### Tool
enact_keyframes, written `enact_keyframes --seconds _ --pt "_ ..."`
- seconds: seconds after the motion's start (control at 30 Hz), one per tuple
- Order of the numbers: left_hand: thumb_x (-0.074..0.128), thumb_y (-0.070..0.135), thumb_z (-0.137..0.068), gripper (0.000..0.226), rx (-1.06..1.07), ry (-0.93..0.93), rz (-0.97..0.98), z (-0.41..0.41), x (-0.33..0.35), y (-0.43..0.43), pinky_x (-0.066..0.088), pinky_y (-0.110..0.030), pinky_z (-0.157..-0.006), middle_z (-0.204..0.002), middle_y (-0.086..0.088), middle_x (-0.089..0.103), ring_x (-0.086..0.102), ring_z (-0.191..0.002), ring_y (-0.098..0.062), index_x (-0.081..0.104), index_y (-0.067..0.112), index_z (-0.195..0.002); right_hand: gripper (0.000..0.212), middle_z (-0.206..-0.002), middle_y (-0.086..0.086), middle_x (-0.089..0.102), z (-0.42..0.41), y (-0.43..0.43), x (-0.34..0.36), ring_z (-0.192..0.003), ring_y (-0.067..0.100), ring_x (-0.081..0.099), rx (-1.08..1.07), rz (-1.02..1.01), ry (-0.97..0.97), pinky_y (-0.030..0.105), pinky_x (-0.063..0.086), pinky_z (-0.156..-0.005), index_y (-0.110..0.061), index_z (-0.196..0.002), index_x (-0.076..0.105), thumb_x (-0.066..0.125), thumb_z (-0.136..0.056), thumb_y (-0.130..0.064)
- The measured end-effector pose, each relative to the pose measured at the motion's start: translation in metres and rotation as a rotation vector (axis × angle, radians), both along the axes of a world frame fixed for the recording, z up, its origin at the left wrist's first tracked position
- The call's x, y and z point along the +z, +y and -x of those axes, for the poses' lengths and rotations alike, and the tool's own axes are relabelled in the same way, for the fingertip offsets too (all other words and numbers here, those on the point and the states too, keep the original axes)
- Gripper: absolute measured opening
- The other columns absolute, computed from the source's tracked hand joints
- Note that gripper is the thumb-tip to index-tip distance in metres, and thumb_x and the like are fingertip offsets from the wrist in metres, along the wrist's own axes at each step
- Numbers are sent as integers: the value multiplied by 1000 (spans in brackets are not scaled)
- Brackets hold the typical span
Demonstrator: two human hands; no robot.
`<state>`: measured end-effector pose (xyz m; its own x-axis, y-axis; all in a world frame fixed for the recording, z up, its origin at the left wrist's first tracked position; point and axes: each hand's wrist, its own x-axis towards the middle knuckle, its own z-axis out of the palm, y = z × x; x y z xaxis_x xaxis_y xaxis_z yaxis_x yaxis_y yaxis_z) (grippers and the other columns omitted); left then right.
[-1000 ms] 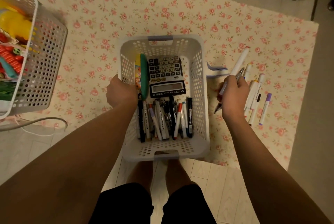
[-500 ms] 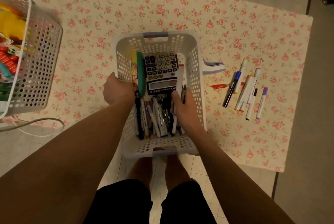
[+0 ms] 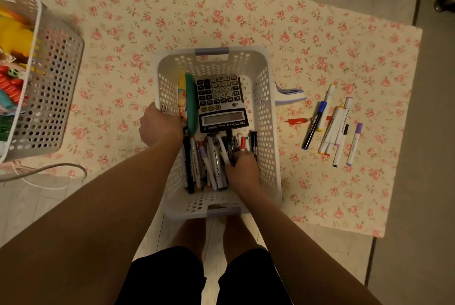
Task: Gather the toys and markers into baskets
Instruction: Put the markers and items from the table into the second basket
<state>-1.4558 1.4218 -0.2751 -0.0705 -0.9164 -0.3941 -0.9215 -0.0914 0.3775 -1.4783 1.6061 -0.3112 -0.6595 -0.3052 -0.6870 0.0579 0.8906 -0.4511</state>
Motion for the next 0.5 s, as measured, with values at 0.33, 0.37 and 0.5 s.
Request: enact_keyframes --seconds 0.33,0.37,0.5 --pt "52 12 -81 18 5 -3 -19 1 3 0 47 -32 -68 -96 -10 68 64 -85 -32 62 11 -96 12 -91 -2 61 92 -36 64 -76 12 57 -198 502 630 32 50 -66 -12 -104 55 46 -100 -18" --pt "52 12 -81 18 4 0 -19 1 3 0 48 -32 -68 -95 -10 68 64 -84 -32 62 12 -96 12 -91 -1 60 105 -38 63 -77 13 57 -206 508 658 32 49 -65 -12 -104 55 45 -99 -16" --pt "51 11 -82 18 -6 -6 -14 0 3 0 49 -35 -71 -97 -11 67 64 -86 -33 61 11 -96 15 -94 1 58 151 -33 51 -81 16 54 -119 419 763 27 39 -65 -8 -104 55 43 -95 -9"
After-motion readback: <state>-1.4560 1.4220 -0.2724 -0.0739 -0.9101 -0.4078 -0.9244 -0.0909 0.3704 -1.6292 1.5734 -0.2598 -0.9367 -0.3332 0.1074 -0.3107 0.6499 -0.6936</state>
